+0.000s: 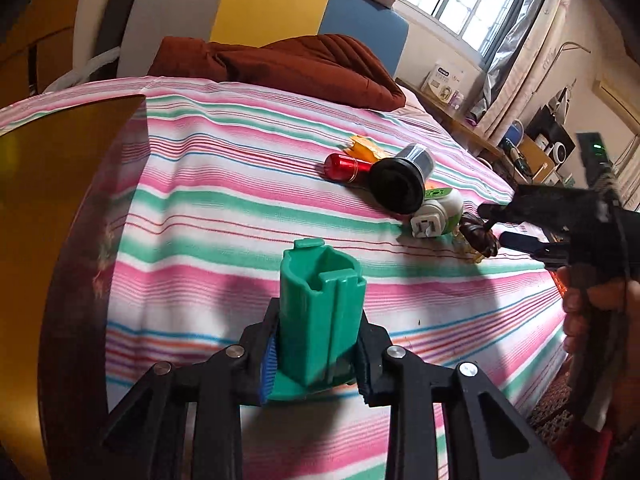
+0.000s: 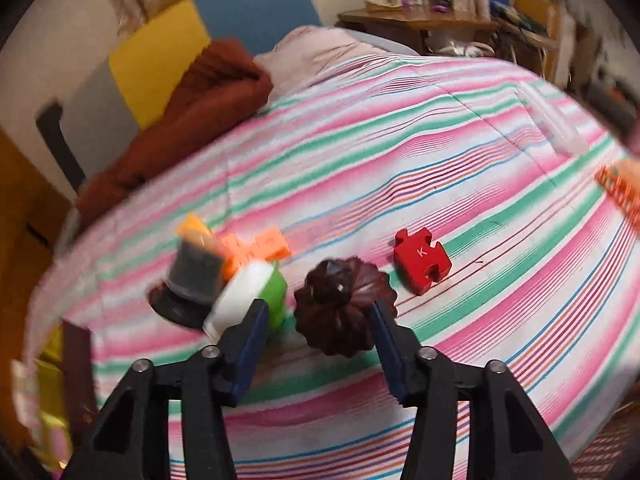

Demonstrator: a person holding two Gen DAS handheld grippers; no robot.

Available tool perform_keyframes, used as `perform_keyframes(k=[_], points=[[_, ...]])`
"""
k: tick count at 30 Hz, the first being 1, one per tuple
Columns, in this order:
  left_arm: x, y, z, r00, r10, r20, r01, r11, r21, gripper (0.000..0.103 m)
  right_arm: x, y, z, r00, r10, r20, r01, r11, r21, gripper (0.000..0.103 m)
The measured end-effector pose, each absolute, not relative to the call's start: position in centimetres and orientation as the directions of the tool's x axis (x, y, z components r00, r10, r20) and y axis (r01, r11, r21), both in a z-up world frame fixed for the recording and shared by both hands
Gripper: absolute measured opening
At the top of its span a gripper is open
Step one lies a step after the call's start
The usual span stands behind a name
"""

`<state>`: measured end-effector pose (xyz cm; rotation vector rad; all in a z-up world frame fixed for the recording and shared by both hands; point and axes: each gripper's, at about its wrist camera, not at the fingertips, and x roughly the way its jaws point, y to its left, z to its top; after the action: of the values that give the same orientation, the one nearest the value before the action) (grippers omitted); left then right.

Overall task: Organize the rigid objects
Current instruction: 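Grasp the green stand with the left gripper and lift it, then lower the green stand into the gold tray and release it while the right gripper closes on the brown knob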

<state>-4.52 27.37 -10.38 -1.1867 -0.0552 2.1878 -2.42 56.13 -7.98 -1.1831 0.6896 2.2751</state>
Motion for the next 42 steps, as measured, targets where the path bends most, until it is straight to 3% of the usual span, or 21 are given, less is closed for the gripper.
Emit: perform_keyframes(k=[1, 4, 8, 18, 29, 34, 37, 39, 42], points=[[-4.4, 27.3, -10.3, -0.386, 0.554, -0.737, -0.513, -0.793, -0.328, 0.031, -2.6, 56.0, -8.1, -0.499, 0.197, -0.844, -0.616, -0.766, 0.186, 0.03], [-4.6, 27.2, -10.4, -0.379, 0.565, -0.733, -0.502, -0.791, -0.35, 0.031, -2.4, 56.6, -8.0, -0.512, 0.199, -0.836, -0.616, -0.763, 0.195, 0.015], [-4.6, 27.2, -10.2, -0.388, 0.55, -0.74, -0.498, -0.801, -0.334, 0.032, -2.1, 57.0, -7.7, -0.543, 0.178, -0.82, -0.605, -0.761, 0.236, 0.005], [-5.3, 26.9, -10.0, -0.375, 0.558, -0.74, -0.49, -0.797, -0.353, 0.03, -0.9, 58.1, -6.4, -0.654, 0.141, -0.743, -0.589, -0.711, 0.383, 0.005], [-2.6, 25.3, -7.3, -0.405, 0.607, -0.683, -0.538, -0.763, -0.359, 0.03, -0.6, 57.8, -5.8, -0.682, 0.144, -0.717, -0.57, -0.719, 0.398, 0.003], [-1.8, 23.9, -5.9, -0.428, 0.625, -0.653, -0.536, -0.757, -0.373, 0.03, -1.2, 57.1, -5.9, -0.663, 0.142, -0.735, -0.558, -0.749, 0.358, 0.006], [-1.7, 22.4, -4.9, -0.453, 0.633, -0.628, -0.521, -0.759, -0.39, 0.03, -2.3, 55.8, -6.4, -0.606, 0.163, -0.779, -0.55, -0.793, 0.262, 0.023], [-1.7, 21.4, -4.2, -0.47, 0.636, -0.612, -0.512, -0.761, -0.398, 0.03, -3.1, 55.2, -7.2, -0.531, 0.208, -0.821, -0.565, -0.81, 0.16, 0.024], [-1.8, 19.5, -3.5, -0.505, 0.627, -0.594, -0.494, -0.774, -0.396, 0.03, -3.0, 56.0, -7.9, -0.52, 0.199, -0.83, -0.575, -0.8, 0.169, 0.021]])
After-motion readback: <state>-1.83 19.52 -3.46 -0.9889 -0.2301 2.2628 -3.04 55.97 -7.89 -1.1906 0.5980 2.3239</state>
